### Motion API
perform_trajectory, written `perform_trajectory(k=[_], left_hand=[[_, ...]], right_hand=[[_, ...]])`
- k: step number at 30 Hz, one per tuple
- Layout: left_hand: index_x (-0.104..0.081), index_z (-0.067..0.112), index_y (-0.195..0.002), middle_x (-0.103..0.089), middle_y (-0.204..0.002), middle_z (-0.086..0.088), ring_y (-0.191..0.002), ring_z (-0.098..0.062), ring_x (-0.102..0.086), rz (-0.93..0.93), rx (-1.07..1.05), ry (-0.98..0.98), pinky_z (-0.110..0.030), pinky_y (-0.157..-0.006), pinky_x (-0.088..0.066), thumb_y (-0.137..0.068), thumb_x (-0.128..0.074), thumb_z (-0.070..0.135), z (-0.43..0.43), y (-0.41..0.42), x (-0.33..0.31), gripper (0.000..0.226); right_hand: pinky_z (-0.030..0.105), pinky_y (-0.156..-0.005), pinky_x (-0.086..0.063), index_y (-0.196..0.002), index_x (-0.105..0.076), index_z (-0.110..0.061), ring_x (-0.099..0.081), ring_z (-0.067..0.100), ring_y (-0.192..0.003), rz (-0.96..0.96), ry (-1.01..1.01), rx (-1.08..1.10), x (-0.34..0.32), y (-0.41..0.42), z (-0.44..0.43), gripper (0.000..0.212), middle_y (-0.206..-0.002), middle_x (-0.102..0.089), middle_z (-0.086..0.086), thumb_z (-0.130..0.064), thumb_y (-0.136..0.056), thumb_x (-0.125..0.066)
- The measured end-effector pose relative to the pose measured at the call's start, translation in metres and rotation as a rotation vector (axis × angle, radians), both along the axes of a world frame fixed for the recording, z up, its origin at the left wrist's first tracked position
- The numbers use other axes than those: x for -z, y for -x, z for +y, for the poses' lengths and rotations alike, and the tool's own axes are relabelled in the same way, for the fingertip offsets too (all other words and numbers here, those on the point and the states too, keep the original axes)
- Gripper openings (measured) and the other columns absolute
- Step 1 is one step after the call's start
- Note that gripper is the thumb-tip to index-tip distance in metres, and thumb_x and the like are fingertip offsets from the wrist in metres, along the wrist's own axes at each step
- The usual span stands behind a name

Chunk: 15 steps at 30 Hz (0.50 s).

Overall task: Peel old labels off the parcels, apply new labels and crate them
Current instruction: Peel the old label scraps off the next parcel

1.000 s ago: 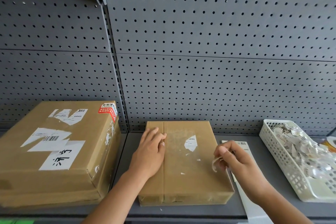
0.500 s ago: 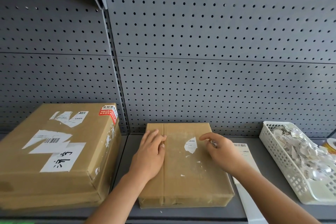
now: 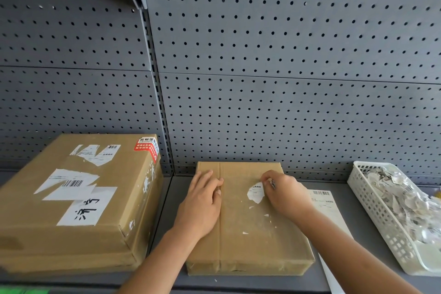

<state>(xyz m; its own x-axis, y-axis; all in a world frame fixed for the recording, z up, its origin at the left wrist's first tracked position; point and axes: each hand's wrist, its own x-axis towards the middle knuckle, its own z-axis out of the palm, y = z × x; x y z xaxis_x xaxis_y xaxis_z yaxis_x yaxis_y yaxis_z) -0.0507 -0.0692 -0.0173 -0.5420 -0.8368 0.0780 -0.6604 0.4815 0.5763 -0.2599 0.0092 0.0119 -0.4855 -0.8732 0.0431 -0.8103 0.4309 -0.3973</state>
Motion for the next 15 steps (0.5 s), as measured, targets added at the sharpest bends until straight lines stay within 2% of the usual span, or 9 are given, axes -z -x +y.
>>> perform_trajectory(k=[6,11,15], left_hand=[[-0.047,0.039,-0.142,-0.017,-0.163,0.023,-0.151,0.001,0.006,-0.002,-0.003,-0.006,-0.038,-0.113,-0.035,-0.108,-0.033,0.034,-0.0001,-0.0002,0.0009,0.037],[-0.047,0.039,-0.141,-0.017,-0.163,0.022,-0.151,0.001,0.006,-0.005,0.0,-0.004,-0.039,-0.114,-0.036,-0.108,-0.033,0.035,-0.0007,0.0002,0.0009,0.036],[-0.047,0.039,-0.141,-0.017,-0.163,0.023,-0.151,0.001,0.006,-0.005,-0.003,-0.011,-0.04,-0.114,-0.038,-0.108,-0.033,0.035,-0.0004,0.0002,0.0003,0.036]], right_hand=[[0.029,-0.067,-0.044,-0.1,-0.061,-0.034,-0.056,0.02,-0.08,0.012,-0.029,-0.022,0.0013,-0.0005,-0.0052,0.023,-0.086,-0.056,-0.014,-0.025,-0.097,-0.041],[0.03,-0.066,-0.044,-0.102,-0.059,-0.032,-0.055,0.019,-0.079,-0.055,0.03,-0.015,0.0044,0.0043,-0.0018,0.019,-0.076,-0.055,-0.014,-0.024,-0.098,-0.042],[0.031,-0.068,-0.043,-0.109,-0.058,-0.034,-0.056,0.021,-0.084,0.025,-0.008,0.006,0.0048,-0.0013,-0.0031,0.022,-0.092,-0.061,-0.011,-0.028,-0.099,-0.039]])
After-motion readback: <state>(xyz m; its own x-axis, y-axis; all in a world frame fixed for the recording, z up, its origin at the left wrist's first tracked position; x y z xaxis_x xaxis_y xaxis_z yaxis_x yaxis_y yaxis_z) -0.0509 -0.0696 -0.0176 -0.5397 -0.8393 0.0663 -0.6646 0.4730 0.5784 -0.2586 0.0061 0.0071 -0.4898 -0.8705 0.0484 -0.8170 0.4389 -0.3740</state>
